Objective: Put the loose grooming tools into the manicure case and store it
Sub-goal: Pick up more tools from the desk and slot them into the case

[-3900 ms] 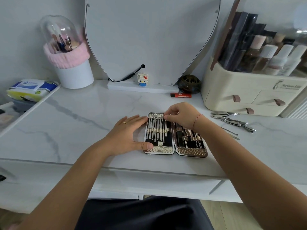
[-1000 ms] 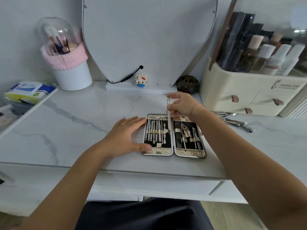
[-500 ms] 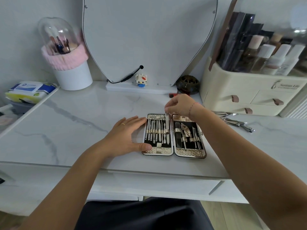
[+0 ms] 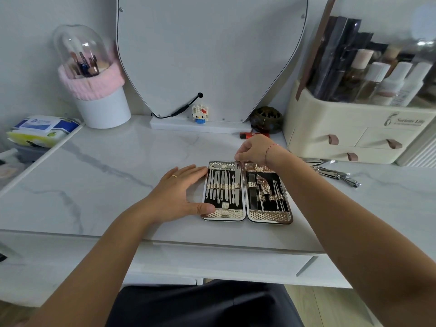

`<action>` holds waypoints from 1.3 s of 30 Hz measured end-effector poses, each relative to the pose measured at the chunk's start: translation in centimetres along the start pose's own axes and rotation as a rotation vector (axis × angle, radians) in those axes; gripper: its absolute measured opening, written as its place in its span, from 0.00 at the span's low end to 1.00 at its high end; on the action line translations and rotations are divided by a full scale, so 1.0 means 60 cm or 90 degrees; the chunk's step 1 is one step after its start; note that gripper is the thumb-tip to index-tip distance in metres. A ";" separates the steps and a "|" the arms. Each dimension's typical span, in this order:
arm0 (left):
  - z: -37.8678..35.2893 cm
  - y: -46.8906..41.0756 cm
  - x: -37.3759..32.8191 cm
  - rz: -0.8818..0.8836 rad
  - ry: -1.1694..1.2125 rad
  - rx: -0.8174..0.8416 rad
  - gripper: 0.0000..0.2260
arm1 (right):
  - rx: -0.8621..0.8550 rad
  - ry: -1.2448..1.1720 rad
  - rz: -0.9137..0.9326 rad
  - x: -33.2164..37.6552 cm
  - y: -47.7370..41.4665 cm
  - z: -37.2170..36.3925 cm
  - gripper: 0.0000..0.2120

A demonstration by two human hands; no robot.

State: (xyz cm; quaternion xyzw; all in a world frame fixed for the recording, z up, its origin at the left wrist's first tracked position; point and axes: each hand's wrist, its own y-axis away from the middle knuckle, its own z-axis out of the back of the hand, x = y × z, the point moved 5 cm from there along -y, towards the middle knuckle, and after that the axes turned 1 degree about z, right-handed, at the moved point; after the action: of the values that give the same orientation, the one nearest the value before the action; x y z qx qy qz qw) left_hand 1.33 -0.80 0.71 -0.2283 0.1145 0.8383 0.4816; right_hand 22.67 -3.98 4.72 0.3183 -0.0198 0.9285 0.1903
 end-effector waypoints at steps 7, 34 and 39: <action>-0.001 0.000 0.001 -0.003 0.001 0.002 0.53 | 0.002 0.040 0.047 0.010 0.014 -0.003 0.05; -0.003 -0.001 0.005 -0.008 0.009 -0.013 0.53 | -0.154 0.100 -0.043 -0.168 0.176 0.122 0.05; -0.002 0.001 0.004 -0.005 0.008 -0.012 0.53 | -0.109 0.108 -0.061 -0.159 0.169 0.098 0.06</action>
State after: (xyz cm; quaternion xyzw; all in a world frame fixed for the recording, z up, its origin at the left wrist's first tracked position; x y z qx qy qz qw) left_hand 1.18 -0.72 0.52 -0.2383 0.1090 0.8361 0.4820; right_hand 29.31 -17.56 4.51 0.2220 -0.0672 0.9368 0.2620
